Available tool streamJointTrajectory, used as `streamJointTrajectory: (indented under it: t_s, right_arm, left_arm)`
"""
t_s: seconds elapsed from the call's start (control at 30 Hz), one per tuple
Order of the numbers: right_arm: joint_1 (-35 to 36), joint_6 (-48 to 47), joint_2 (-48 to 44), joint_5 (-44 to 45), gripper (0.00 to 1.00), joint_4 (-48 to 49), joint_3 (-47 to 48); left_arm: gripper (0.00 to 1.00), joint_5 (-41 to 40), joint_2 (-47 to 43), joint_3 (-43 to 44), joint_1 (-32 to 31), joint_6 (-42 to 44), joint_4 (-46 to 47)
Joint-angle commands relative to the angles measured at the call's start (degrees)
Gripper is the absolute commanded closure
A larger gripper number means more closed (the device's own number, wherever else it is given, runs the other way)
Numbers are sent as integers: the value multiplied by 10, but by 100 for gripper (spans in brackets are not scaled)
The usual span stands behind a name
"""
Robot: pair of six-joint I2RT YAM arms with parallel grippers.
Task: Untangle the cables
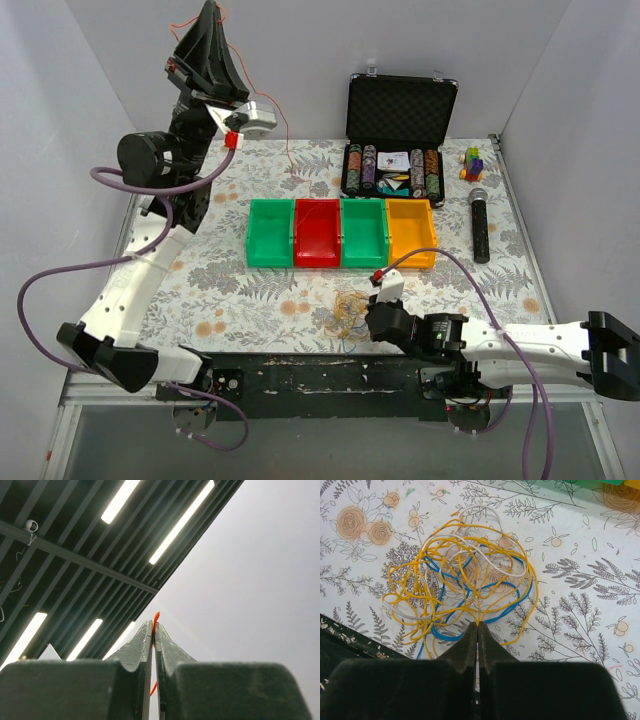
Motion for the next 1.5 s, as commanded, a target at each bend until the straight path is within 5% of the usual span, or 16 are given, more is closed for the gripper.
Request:
streamJointTrajectory:
  t_s: [0.0, 0.27, 1.1, 1.47]
  right_arm:
    - [5, 25, -13, 17, 99, -10, -9]
    - [10, 37, -4, 14, 99, 2, -20]
    - [22, 66, -46, 32, 99, -34, -25]
    - [24, 76, -39, 23, 99, -18, -36]
  left_arm:
    - [100, -34, 30, 29, 3, 8, 53]
    - [100, -21, 65, 97, 4, -13, 51]
    - [100, -25, 33, -51, 72, -35, 97]
    - [100, 13, 78, 49, 73, -69, 94]
